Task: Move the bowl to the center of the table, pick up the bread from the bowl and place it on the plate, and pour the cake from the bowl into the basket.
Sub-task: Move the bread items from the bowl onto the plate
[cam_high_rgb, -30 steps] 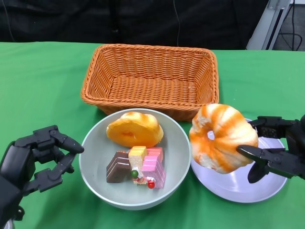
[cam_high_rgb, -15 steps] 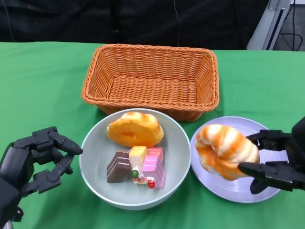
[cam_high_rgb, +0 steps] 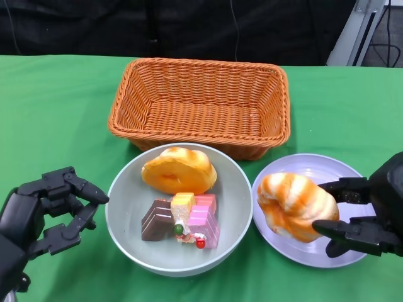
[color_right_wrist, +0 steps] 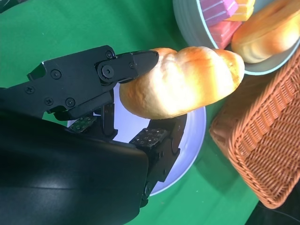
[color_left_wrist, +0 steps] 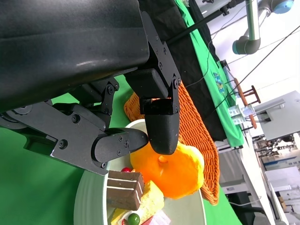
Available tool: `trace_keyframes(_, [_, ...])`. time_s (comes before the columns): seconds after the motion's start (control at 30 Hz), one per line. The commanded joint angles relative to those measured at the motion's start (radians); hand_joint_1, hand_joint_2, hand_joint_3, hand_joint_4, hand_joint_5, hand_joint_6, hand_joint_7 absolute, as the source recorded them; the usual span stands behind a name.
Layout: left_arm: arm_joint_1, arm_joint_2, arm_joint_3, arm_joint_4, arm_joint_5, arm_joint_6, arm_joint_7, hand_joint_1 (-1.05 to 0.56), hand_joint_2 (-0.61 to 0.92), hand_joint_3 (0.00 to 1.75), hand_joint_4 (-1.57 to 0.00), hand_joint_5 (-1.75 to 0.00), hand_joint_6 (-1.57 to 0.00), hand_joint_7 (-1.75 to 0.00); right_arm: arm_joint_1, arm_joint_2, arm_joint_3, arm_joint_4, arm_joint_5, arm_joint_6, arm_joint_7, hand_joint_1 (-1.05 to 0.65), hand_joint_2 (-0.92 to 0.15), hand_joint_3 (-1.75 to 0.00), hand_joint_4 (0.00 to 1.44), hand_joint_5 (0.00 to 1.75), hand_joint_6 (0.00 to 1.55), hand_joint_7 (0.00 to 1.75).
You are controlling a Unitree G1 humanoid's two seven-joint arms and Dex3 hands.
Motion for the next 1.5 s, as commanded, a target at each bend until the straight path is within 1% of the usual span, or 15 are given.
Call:
trace_keyframes(0.03, [-0.001,0.017,0.003,0.003,-0.005,-0.001,-0.001,-0.12,0.72,0.66,-0.81,-1.43,-0.87,-1.05,-0.010,-0.016,-0.001,0.009,-0.015,0.005,-0.019,-0.27,-0.92,-0.29,0.86,0.97,0.83,0.17])
trace_keyframes(0.13, [0.001,0.018,0.003,0.002,-0.003,-0.002,-0.002,-0.12,0.71,0.66,-0.81,-1.43,-0.87,-1.05,-0.017,-0.017,0.004,0.022,-0.019,0.012,-0.029,-0.28,-0.92,-0.29,0.87,0.95,0.83,0.16])
trace_keyframes(0.2, [0.003,0.021,0.003,0.002,-0.003,-0.005,-0.004,-0.12,0.72,0.66,-0.81,-1.43,-0.87,-1.05,-0.027,-0.017,0.008,0.039,-0.028,0.025,-0.040,-0.29,-0.92,-0.30,0.94,0.84,0.81,0.09])
trace_keyframes(0.3, [0.000,0.022,0.005,0.014,-0.007,-0.016,-0.010,-0.12,0.72,0.65,-0.81,-1.43,-0.86,-1.05,-0.036,-0.010,0.007,0.061,-0.035,0.034,-0.051,-0.30,-0.92,-0.30,0.98,0.77,0.78,0.05])
trace_keyframes(0.43, [0.001,0.022,0.004,0.012,-0.001,-0.014,-0.005,-0.13,0.73,0.63,-0.81,-1.43,-0.86,-1.05,-0.042,-0.006,0.006,0.082,-0.037,0.033,-0.059,-0.31,-0.92,-0.30,0.99,0.72,0.75,0.02])
trace_keyframes(0.57, [0.001,0.023,0.003,0.008,0.000,-0.008,-0.004,-0.12,0.74,0.63,-0.81,-1.42,-0.87,-1.05,-0.049,-0.009,0.010,0.112,-0.042,0.021,-0.064,-0.33,-0.92,-0.30,0.99,0.70,0.76,0.02])
trace_keyframes(0.67, [0.001,0.020,0.002,0.009,-0.008,-0.010,-0.010,-0.10,0.74,0.63,-0.81,-1.42,-0.87,-1.05,-0.056,-0.020,0.028,0.117,-0.060,0.030,-0.068,-0.36,-0.92,-0.28,1.01,0.63,0.69,0.00])
trace_keyframes(0.73, [0.002,0.021,0.000,0.011,-0.004,-0.014,-0.008,-0.11,0.75,0.62,-0.81,-1.42,-0.86,-1.05,-0.057,-0.026,0.044,0.112,-0.078,0.034,-0.071,-0.36,-0.92,-0.27,1.03,0.50,0.53,0.00])
trace_keyframes(0.8, [0.002,0.021,-0.001,0.012,0.002,-0.018,-0.006,-0.11,0.75,0.62,-0.81,-1.42,-0.86,-1.05,-0.053,-0.034,0.056,0.108,-0.092,0.023,-0.070,-0.36,-0.92,-0.26,1.05,0.43,0.42,0.00])
trace_keyframes(0.87, [0.003,0.022,-0.002,0.012,0.005,-0.019,-0.003,-0.12,0.75,0.62,-0.81,-1.42,-0.87,-1.05,-0.050,-0.037,0.060,0.107,-0.098,0.013,-0.068,-0.35,-0.92,-0.25,1.06,0.40,0.38,0.00])
trace_keyframes(1.0, [0.004,0.022,-0.006,0.011,0.010,-0.017,0.001,-0.12,0.75,0.61,-0.81,-1.42,-0.86,-1.05,-0.028,-0.067,0.089,0.106,-0.128,-0.075,-0.058,-0.37,-0.92,-0.20,1.10,0.32,0.21,0.00])
trace_keyframes(1.13, [0.007,0.024,-0.009,0.004,0.021,-0.008,0.010,-0.13,0.74,0.61,-0.80,-1.42,-0.87,-1.06,-0.013,-0.078,0.098,0.119,-0.135,-0.149,-0.050,-0.39,-0.92,-0.16,1.11,0.29,0.10,0.00])
trace_keyframes(1.33, [0.007,0.025,-0.010,0.009,0.027,-0.015,0.011,-0.13,0.74,0.62,-0.80,-1.42,-0.86,-1.08,-0.011,-0.085,0.119,0.113,-0.170,-0.153,-0.036,-0.39,-0.92,-0.15,1.11,0.26,0.06,0.00])
trace_keyframes(1.43, [0.007,0.024,-0.010,0.008,0.026,-0.011,0.008,-0.13,0.73,0.62,-0.80,-1.42,-0.86,-1.08,-0.008,-0.097,0.139,0.110,-0.205,-0.168,-0.042,-0.40,-0.92,-0.14,1.10,0.24,0.07,0.01])
trace_keyframes(1.5, [0.009,0.023,-0.010,0.002,0.021,-0.004,0.004,-0.13,0.73,0.62,-0.80,-1.42,-0.86,-1.08,-0.007,-0.122,0.175,0.099,-0.265,-0.168,-0.048,-0.41,-0.92,-0.13,1.10,0.23,0.08,0.01])
